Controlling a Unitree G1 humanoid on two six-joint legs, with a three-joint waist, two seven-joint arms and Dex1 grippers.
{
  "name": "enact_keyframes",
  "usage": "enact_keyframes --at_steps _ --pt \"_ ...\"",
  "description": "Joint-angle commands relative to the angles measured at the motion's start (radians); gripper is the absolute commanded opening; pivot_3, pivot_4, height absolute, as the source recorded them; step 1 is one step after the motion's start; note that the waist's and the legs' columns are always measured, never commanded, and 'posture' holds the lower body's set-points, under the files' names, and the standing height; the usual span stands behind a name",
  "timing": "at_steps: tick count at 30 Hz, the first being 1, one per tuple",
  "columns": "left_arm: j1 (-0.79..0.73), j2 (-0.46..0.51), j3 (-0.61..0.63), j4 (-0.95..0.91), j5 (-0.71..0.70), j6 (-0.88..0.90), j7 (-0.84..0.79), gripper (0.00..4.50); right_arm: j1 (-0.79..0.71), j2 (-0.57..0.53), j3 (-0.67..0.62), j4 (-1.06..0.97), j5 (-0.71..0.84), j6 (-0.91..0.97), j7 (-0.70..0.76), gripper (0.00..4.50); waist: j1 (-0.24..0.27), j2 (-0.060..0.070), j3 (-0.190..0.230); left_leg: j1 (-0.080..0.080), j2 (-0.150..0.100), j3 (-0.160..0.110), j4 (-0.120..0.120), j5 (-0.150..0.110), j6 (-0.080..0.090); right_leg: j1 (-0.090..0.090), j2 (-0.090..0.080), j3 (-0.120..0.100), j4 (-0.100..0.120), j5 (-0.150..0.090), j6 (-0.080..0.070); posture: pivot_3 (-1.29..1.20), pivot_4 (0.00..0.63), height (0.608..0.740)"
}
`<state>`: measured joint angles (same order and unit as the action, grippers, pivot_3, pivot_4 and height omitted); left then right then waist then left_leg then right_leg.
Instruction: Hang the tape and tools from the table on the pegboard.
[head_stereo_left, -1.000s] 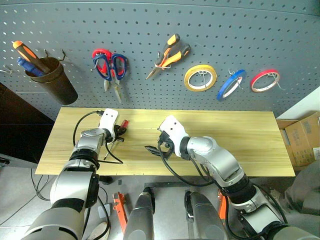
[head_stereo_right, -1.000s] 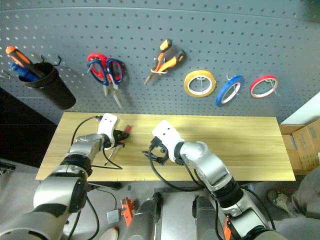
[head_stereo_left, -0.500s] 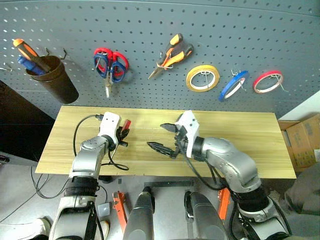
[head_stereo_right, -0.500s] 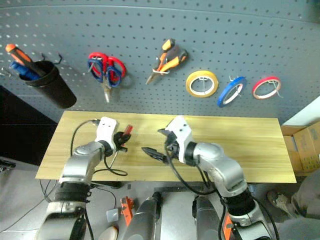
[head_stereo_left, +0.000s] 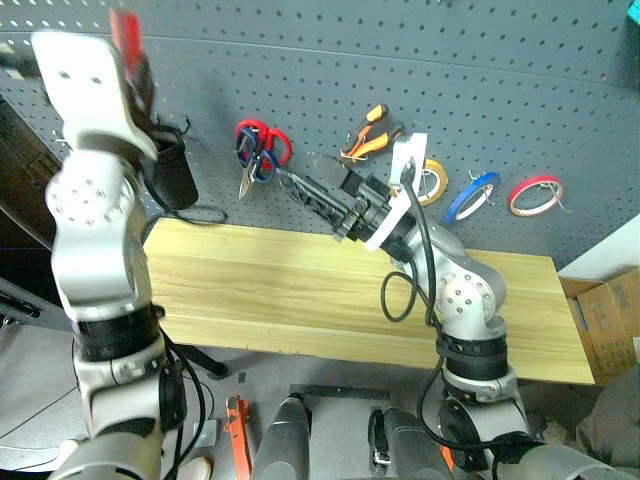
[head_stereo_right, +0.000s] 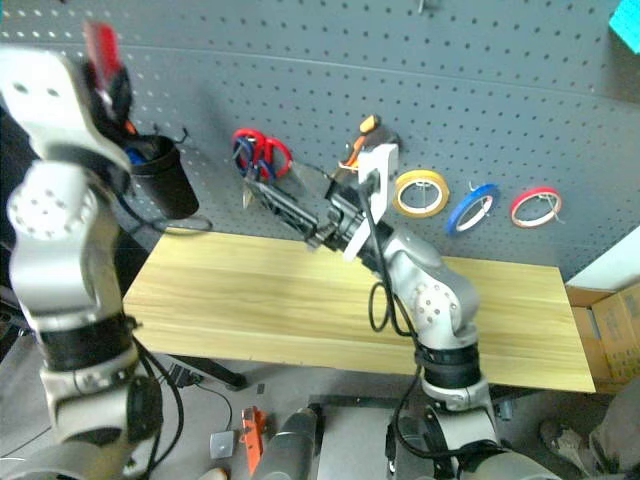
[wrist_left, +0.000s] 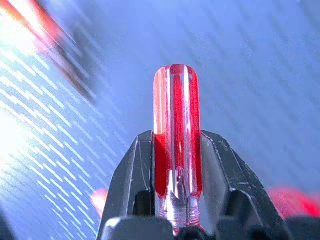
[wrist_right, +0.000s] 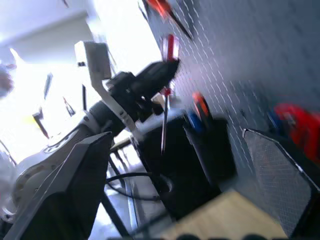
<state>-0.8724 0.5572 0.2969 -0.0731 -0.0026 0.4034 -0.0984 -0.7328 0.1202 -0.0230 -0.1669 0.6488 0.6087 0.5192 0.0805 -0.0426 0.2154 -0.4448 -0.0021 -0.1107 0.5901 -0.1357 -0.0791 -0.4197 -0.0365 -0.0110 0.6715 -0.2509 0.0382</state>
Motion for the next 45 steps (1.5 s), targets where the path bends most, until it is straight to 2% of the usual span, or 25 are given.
enact_keyframes --at_steps 1,5,9,14,27,38,45 --pt "-0.192 0.042 0.005 0.321 -0.011 -0.195 -0.01 0.89 -0.089 0.047 -0.039 0.079 0.015 -0.126 -0.007 4.5 0.011 -0.003 -0.015 0.001 0.0 0.0 0.0 0.0 0.0 0.0 0.0 0.0 0.0 0.0 0.0 0.3 0.022 0.74" --pt "-0.338 0.053 0.01 0.708 -0.046 -0.334 -0.062 0.89 -0.137 0.073 -0.038 0.15 0.024 -0.194 -0.023 4.5 0.031 -0.002 -0.04 0.01 0.001 0.001 -0.005 0.0 0.0 0.013 0.001 0.0 -0.012 0.004 0.002 0.27 0.013 0.74" --pt "-0.453 0.069 0.029 1.045 -0.082 -0.441 -0.145 0.89 -0.119 0.071 -0.013 0.149 0.002 -0.235 -0.057 4.5 0.037 -0.004 -0.046 0.011 0.001 0.002 -0.006 0.0 0.001 0.014 0.001 0.0 -0.015 0.005 0.001 0.25 0.016 0.74" --pt "-0.508 0.079 0.03 1.242 -0.089 -0.521 -0.174 0.89 -0.075 0.048 0.015 0.109 0.003 -0.237 -0.096 4.5 0.028 -0.004 -0.046 0.011 0.003 0.003 -0.006 0.0 0.001 0.013 0.002 0.001 -0.013 0.007 -0.001 0.21 0.029 0.74" --pt "-0.59 0.064 0.035 1.317 -0.098 -0.645 -0.159 0.89 -0.055 0.017 0.033 0.09 0.001 -0.237 -0.136 4.5 0.003 -0.004 -0.046 0.011 0.003 0.003 -0.004 0.001 0.002 0.012 0.002 0.001 -0.009 0.008 -0.004 0.19 0.039 0.74" --pt "-0.471 0.073 0.043 1.294 -0.121 -0.7 -0.16 0.89 -0.038 0.015 0.024 0.092 0.004 -0.25 -0.136 4.5 -0.023 -0.004 -0.047 0.012 0.006 0.004 -0.002 0.001 0.002 0.012 0.005 0.001 -0.006 0.009 -0.006 0.21 0.058 0.74" --pt "-0.413 0.089 0.035 1.255 -0.103 -0.837 -0.103 0.89 -0.04 0.012 0.014 0.105 0.0 -0.266 -0.134 4.5 -0.023 -0.004 -0.047 0.012 0.012 0.004 -0.002 0.001 0.002 0.012 0.011 0.002 -0.007 0.011 -0.008 0.21 0.071 0.74"
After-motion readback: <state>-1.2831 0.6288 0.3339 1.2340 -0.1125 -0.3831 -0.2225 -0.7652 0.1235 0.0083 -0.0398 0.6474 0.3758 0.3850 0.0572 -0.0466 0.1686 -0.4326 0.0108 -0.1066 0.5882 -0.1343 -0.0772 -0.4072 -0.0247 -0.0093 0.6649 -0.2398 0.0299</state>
